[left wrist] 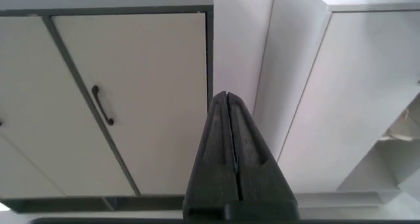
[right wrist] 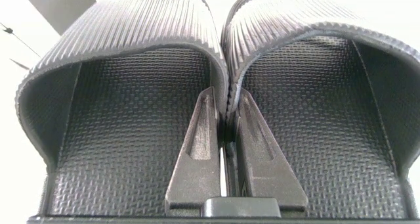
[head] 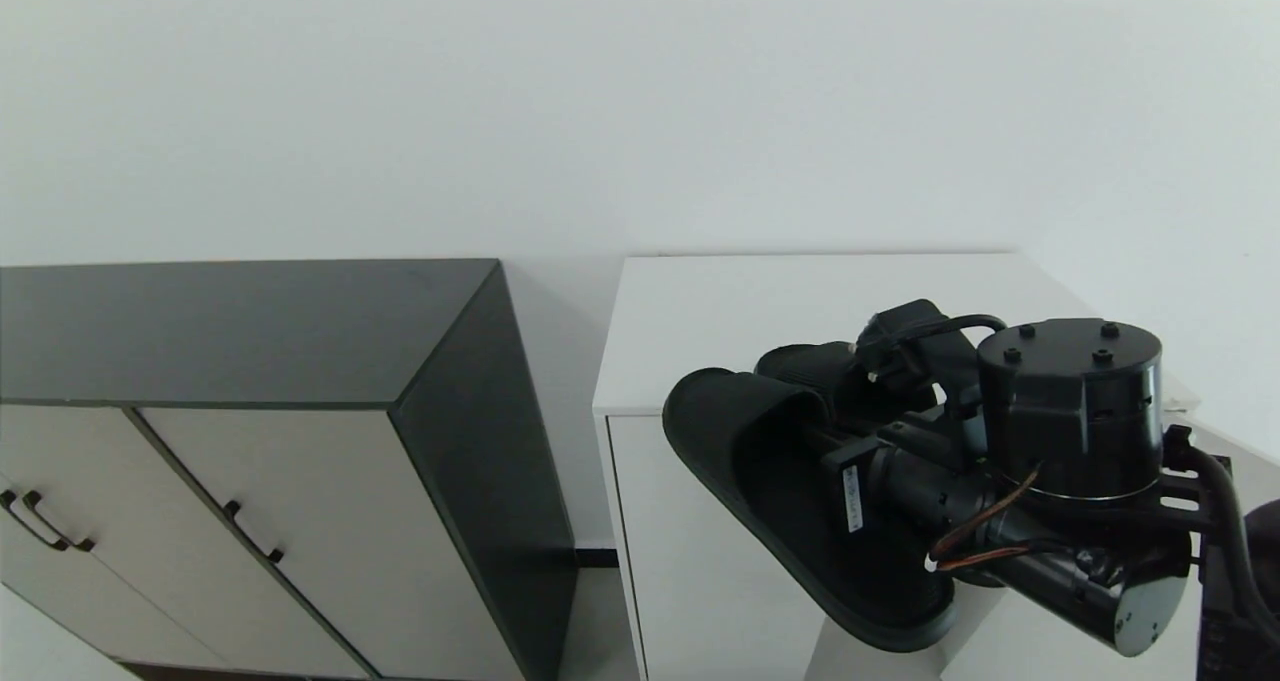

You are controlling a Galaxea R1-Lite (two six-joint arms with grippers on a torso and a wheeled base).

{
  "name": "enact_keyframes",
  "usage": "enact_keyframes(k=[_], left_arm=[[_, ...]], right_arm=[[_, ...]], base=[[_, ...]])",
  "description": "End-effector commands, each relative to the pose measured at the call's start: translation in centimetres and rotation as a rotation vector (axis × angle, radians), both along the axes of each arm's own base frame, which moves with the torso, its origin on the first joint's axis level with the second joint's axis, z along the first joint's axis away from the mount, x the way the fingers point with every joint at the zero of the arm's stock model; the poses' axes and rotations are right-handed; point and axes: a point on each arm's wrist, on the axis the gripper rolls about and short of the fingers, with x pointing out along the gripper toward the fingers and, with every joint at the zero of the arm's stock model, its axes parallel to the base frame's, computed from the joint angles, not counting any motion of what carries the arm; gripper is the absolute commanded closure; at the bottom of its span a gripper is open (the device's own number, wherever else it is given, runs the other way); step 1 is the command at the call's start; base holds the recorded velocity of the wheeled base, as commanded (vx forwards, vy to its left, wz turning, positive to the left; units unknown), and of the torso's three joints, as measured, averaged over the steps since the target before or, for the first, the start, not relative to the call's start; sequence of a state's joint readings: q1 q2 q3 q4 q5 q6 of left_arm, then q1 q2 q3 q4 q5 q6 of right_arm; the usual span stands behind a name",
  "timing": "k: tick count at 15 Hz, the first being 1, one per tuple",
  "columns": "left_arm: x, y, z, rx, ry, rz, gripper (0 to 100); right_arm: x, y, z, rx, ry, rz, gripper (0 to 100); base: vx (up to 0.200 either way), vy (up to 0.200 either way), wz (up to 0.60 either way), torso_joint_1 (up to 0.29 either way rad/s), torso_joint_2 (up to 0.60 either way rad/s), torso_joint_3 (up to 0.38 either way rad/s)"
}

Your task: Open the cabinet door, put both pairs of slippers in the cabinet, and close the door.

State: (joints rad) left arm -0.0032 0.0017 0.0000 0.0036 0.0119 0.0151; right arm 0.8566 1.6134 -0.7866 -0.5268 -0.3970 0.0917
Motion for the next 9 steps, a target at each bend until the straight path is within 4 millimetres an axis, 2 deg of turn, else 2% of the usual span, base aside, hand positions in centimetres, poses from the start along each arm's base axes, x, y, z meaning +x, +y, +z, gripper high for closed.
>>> enact_keyframes(k=[1, 6, 9], left_arm=[[0.01, 0.00, 0.01, 0.000, 0.001, 0.000, 100], [0.01, 0.00, 0.01, 0.000, 0.001, 0.002, 100], [0.01, 0.00, -0.01, 0.000, 0.002, 0.002, 100]], right_arm=[[0.00, 0.04, -0.29, -0.007, 0.007, 0.001, 100], [0.17, 0.33, -0.80, -0.016, 0.023, 0.027, 100], [0.11, 0.25, -0.92, -0.018, 0.027, 0.028, 100]], base=[[-0.200, 0.000, 0.00, 0.002, 0.00, 0.002], [-0.200, 0.000, 0.00, 0.002, 0.00, 0.003], [0.000, 0.000, 0.00, 0.000, 0.00, 0.000]])
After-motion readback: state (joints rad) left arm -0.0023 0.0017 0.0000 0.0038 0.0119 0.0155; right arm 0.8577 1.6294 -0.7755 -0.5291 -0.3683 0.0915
